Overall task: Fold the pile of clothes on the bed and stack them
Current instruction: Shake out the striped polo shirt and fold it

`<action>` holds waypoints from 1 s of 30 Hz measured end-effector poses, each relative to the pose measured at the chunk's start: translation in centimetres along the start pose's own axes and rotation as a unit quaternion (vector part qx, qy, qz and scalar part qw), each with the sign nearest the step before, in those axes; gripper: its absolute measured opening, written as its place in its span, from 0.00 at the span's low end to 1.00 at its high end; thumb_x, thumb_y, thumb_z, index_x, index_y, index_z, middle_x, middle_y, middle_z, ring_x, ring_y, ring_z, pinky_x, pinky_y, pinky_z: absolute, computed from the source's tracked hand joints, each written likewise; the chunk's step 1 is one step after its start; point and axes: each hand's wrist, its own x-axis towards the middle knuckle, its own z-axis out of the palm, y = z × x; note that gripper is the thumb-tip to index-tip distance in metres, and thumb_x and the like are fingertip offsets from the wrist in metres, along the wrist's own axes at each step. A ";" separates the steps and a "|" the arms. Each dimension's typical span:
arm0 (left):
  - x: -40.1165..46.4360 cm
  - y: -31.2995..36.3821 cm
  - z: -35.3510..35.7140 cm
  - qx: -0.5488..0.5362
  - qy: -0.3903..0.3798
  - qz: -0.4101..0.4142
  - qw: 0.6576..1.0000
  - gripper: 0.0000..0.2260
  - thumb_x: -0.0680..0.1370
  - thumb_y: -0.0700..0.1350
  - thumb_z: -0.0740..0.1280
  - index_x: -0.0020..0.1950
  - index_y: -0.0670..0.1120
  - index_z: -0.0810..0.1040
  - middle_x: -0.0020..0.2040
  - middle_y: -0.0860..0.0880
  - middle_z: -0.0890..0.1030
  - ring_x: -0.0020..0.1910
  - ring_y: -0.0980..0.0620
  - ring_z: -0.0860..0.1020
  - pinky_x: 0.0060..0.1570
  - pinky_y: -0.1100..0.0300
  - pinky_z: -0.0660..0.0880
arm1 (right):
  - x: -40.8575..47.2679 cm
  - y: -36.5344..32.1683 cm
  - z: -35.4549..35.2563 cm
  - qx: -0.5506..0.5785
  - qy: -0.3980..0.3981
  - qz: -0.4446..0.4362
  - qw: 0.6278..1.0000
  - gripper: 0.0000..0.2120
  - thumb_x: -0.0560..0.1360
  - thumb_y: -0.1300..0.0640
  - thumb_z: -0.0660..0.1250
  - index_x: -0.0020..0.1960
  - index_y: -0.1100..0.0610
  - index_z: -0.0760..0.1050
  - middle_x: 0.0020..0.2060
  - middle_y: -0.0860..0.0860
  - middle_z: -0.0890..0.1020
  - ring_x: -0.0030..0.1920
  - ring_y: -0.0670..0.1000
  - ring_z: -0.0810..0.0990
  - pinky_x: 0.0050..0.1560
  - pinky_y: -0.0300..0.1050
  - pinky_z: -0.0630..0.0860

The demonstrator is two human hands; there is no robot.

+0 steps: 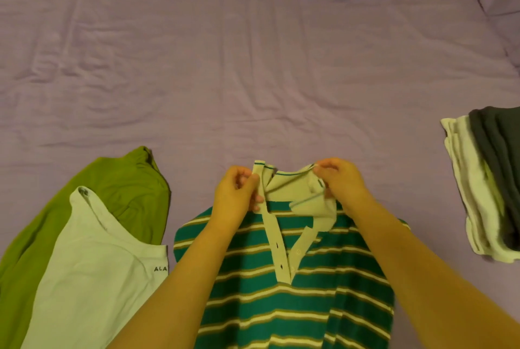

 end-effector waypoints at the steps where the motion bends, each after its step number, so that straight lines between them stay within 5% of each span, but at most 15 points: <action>1: -0.1 0.1 0.1 -0.015 -0.014 -0.020 1.000 0.03 0.79 0.41 0.65 0.47 0.48 0.72 0.41 0.46 0.79 0.37 0.51 0.82 0.40 0.55 0.81 | 0.3 -0.7 0.4 0.076 0.001 0.040 0.996 0.05 0.78 0.65 0.62 0.52 0.60 0.76 0.41 0.54 0.79 0.36 0.47 0.78 0.30 0.34 0.77; 3: -0.5 -0.2 0.5 0.047 -0.031 -0.020 0.998 0.05 0.79 0.41 0.64 0.49 0.50 0.71 0.46 0.47 0.79 0.46 0.48 0.81 0.47 0.55 0.80 | 0.1 -1.0 0.8 0.125 0.013 0.047 0.991 0.10 0.79 0.66 0.61 0.58 0.61 0.75 0.48 0.56 0.80 0.43 0.49 0.80 0.39 0.35 0.79; 6: -1.8 -1.4 0.6 0.165 -0.071 0.045 0.983 0.04 0.80 0.45 0.64 0.48 0.54 0.73 0.47 0.53 0.79 0.46 0.56 0.78 0.41 0.68 0.75 | -2.2 1.3 0.7 -0.076 0.027 -0.084 0.993 0.13 0.79 0.60 0.62 0.63 0.55 0.74 0.56 0.49 0.78 0.54 0.47 0.76 0.52 0.37 0.73; 9: -3.6 -3.0 0.8 0.238 -0.132 0.068 0.960 0.07 0.80 0.45 0.64 0.47 0.57 0.76 0.48 0.55 0.80 0.46 0.57 0.78 0.46 0.67 0.76 | -5.3 4.6 0.9 -0.229 0.010 -0.166 0.959 0.16 0.78 0.52 0.64 0.65 0.51 0.73 0.53 0.43 0.73 0.56 0.47 0.73 0.56 0.43 0.73; 12: -5.1 -4.7 1.2 0.298 -0.162 0.074 0.938 0.08 0.79 0.44 0.64 0.54 0.55 0.80 0.51 0.55 0.77 0.48 0.57 0.75 0.52 0.66 0.74 | -5.8 6.7 1.3 -0.269 0.022 -0.156 0.950 0.18 0.77 0.49 0.64 0.65 0.52 0.72 0.53 0.46 0.74 0.52 0.47 0.74 0.51 0.38 0.70; 17: -5.2 -5.4 1.1 0.389 -0.214 0.122 0.887 0.13 0.79 0.44 0.65 0.61 0.56 0.79 0.49 0.54 0.71 0.47 0.56 0.71 0.50 0.64 0.71 | -4.4 5.5 0.9 0.039 0.041 -0.039 0.998 0.08 0.79 0.60 0.61 0.57 0.55 0.73 0.43 0.46 0.81 0.39 0.41 0.82 0.37 0.31 0.77; 23: -5.2 -5.3 0.4 0.471 -0.284 0.174 0.817 0.15 0.76 0.45 0.69 0.62 0.54 0.77 0.51 0.53 0.66 0.49 0.55 0.66 0.53 0.59 0.71 | -9.3 8.3 1.4 -0.212 -0.053 -0.131 0.967 0.08 0.76 0.56 0.66 0.51 0.44 0.73 0.43 0.39 0.74 0.43 0.39 0.75 0.39 0.25 0.71; 30: -6.3 -6.1 0.1 0.510 -0.240 0.283 0.776 0.06 0.75 0.49 0.70 0.49 0.50 0.78 0.56 0.52 0.69 0.52 0.54 0.67 0.42 0.61 0.70 | -12.5 11.3 2.6 -0.204 -0.080 -0.088 0.972 0.10 0.76 0.54 0.67 0.45 0.40 0.70 0.36 0.41 0.79 0.40 0.42 0.78 0.41 0.32 0.76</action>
